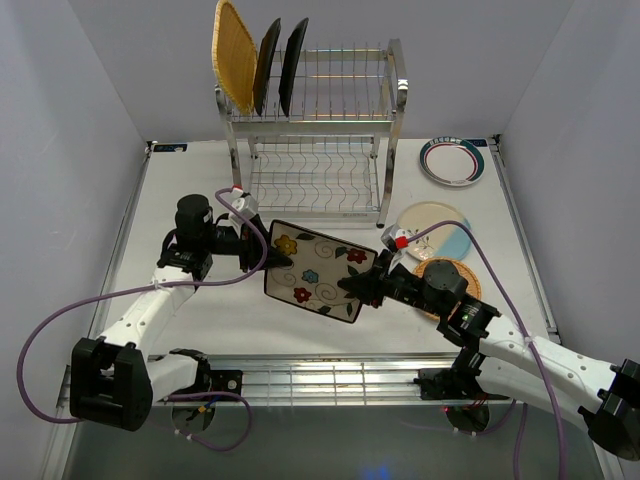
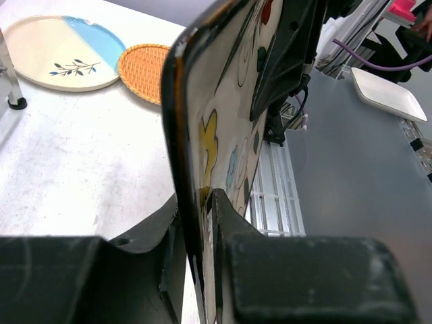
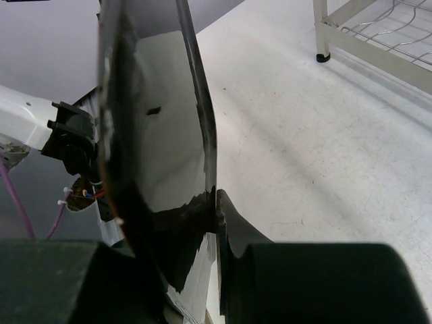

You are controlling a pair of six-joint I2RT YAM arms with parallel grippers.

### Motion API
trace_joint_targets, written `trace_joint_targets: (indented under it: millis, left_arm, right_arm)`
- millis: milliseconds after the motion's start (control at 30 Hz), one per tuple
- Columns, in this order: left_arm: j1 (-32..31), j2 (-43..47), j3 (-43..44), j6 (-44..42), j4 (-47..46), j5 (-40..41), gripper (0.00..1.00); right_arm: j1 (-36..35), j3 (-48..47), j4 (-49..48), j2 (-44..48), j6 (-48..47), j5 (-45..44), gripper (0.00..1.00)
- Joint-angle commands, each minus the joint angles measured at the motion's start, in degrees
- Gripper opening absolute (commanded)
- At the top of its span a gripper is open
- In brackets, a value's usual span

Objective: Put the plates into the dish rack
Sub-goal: Insert the plate into the dish rack.

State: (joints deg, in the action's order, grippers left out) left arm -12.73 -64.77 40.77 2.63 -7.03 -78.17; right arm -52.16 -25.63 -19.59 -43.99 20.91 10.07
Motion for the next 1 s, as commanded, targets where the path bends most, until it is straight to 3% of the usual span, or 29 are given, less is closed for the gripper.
trace_joint_targets:
  millis: [0,67,100,133,300,433,567,800,900,967]
  left_arm:
    - [-0.3,0.0,2.2,-0.2,0.7,-4.8,0.24]
    - [-0.3,-0.3,2.3,-0.2,0.9,-4.9,0.17]
    - [-0.3,-0.4,2.5,-0.2,0.9,-4.9,0.04]
    - [-0.3,-0.2,2.6,-0.2,1.3,-3.7,0.00]
    - [-0.2,0.8,1.7,0.9,-0.4,-2.4,0.00]
    - [0.0,1.7,1.4,2.0,-1.1,-1.1,0.00]
    - [0.8,0.6,2.2,3.4,-1.2,-2.8,0.00]
    - [2.4,-3.1,4.0,5.5,-1.2,-7.7,0.00]
    - [2.5,-2.3,3.5,5.4,-1.4,-6.3,0.00]
    - [2.6,-1.4,3.3,5.4,-1.4,-4.2,0.00]
  right_arm:
    - [0.1,-5.7,-16.6,1.2,0.5,-2.1,0.08]
    - [0.1,-5.7,-16.6,0.7,0.5,-2.5,0.08]
    - [0.1,-5.6,-16.7,0.7,0.4,-2.8,0.08]
    - [0.1,-5.4,-16.7,0.7,0.4,-2.9,0.08]
    - [0.1,-4.3,-15.2,1.8,0.2,-8.2,0.14]
    - [0.1,-3.2,-12.8,3.7,-0.3,-13.6,0.32]
    - [0.1,-1.5,-11.6,5.6,-0.9,-16.2,0.37]
    - [0.2,0.0,-10.5,8.1,-1.8,-17.5,0.35]
    - [0.2,0.6,-9.7,9.1,-2.2,-18.5,0.41]
    - [0.2,0.8,-8.8,9.9,-2.2,-19.8,0.52]
